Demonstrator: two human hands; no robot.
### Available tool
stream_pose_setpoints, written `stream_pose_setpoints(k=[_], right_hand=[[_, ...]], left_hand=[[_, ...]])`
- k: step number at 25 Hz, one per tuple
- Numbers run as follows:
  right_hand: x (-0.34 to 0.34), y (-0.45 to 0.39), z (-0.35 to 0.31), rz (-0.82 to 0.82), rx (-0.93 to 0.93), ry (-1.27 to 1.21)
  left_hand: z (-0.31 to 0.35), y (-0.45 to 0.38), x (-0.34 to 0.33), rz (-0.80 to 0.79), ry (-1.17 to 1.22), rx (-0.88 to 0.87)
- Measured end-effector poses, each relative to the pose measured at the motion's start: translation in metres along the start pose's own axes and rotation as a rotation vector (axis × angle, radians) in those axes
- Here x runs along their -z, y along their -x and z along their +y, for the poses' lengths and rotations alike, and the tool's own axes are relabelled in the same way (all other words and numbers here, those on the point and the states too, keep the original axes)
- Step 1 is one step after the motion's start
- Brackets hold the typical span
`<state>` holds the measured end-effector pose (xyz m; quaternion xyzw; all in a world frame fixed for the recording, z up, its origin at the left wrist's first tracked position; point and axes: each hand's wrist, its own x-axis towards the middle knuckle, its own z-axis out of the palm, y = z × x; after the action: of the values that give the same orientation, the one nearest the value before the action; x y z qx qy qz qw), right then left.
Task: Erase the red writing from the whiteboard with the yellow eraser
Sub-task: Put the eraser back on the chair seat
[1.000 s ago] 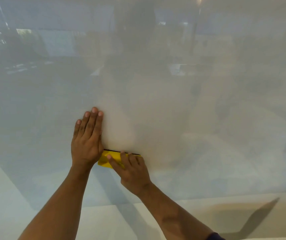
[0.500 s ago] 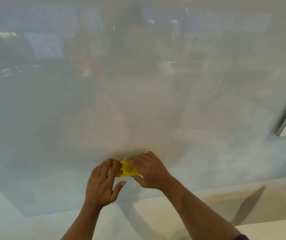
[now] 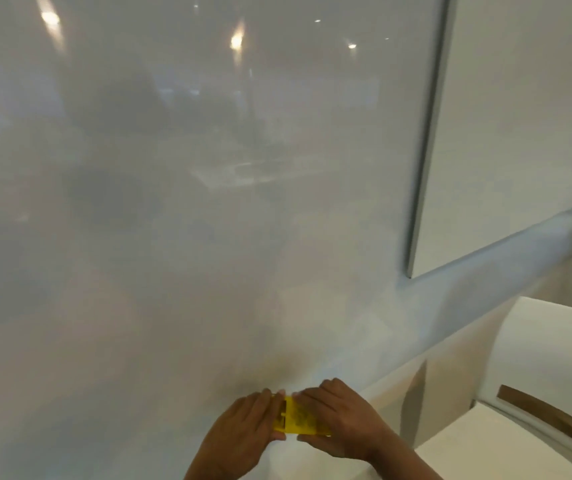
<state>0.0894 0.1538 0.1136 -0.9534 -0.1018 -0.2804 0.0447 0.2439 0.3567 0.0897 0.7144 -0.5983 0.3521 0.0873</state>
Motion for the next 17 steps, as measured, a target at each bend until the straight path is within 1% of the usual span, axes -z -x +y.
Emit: stream_pose_setpoints(k=[3,5,6,8,9,12,13,15,17], right_hand=[[0.023,0.043,0.034,-0.109,-0.177,-0.025],[0.039,0.081,0.062,-0.151,-0.317,-0.046],[0.045,0.100,0.075,-0.139,-0.367,-0.056],[0.052,0.143,0.105,-0.150,-0.445,0.003],[0.049,0.163,0.117,-0.146,-0.507,-0.005],[0.033,0.235,0.143,-0.160,-0.732,-0.073],[0.026,0.262,0.145,-0.136,-0.746,-0.040],[0.030,0.300,0.139,-0.094,-0.802,0.046],[0.051,0.320,0.134,-0.087,-0.915,0.064]], left_hand=[[0.035,-0.058,-0.014,-0.117,0.163,-0.051],[0.056,-0.093,-0.026,-0.229,0.251,-0.035],[0.066,-0.106,-0.033,-0.269,0.284,-0.027],[0.085,-0.136,-0.052,-0.268,0.346,-0.041],[0.095,-0.148,-0.060,-0.245,0.358,-0.048],[0.136,-0.185,-0.077,-0.325,0.431,-0.056],[0.151,-0.194,-0.093,-0.349,0.458,-0.059],[0.191,-0.202,-0.116,-0.505,0.489,-0.115],[0.235,-0.200,-0.140,-0.526,0.467,-0.124]])
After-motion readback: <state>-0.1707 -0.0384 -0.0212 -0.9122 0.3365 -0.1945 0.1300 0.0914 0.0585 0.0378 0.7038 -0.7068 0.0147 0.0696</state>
